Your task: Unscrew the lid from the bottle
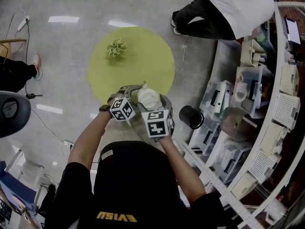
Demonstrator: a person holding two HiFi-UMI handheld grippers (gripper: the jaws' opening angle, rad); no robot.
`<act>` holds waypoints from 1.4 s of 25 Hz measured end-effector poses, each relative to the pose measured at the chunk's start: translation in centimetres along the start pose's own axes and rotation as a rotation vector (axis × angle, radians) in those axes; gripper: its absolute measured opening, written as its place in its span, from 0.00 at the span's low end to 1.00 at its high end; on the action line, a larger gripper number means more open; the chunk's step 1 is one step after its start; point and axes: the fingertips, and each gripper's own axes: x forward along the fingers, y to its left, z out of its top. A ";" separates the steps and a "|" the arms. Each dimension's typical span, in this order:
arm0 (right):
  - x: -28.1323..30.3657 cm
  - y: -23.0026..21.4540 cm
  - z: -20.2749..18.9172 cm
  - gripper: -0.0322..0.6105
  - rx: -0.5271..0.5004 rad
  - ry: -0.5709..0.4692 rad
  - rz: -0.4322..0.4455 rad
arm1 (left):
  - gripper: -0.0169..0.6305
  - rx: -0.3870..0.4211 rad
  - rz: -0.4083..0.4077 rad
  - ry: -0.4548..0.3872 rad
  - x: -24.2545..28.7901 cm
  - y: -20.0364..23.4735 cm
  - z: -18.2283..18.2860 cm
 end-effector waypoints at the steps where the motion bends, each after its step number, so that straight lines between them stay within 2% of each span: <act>1: 0.1 0.1 0.0 0.65 0.000 0.005 0.019 | 0.60 -0.001 0.000 0.000 0.0 0.0 0.0; 5: 0.2 0.3 0.1 0.64 -0.049 0.026 0.054 | 0.60 -0.005 0.003 -0.001 0.0 0.0 -0.1; 8: 0.2 0.6 -0.1 0.64 -0.143 0.036 0.078 | 0.60 -0.007 0.003 -0.001 0.0 -0.1 -0.2; 26: 0.1 2.1 -1.0 0.64 -0.890 0.124 0.299 | 0.59 -0.014 0.011 0.004 0.1 -0.3 -0.3; 29: 0.3 2.1 -1.0 0.64 -0.920 0.148 0.300 | 0.59 -0.019 0.015 0.004 0.1 -0.1 -0.4; 35: 0.4 1.9 -1.0 0.65 -0.906 0.111 0.284 | 0.59 -0.023 0.019 0.005 0.2 -0.1 -0.7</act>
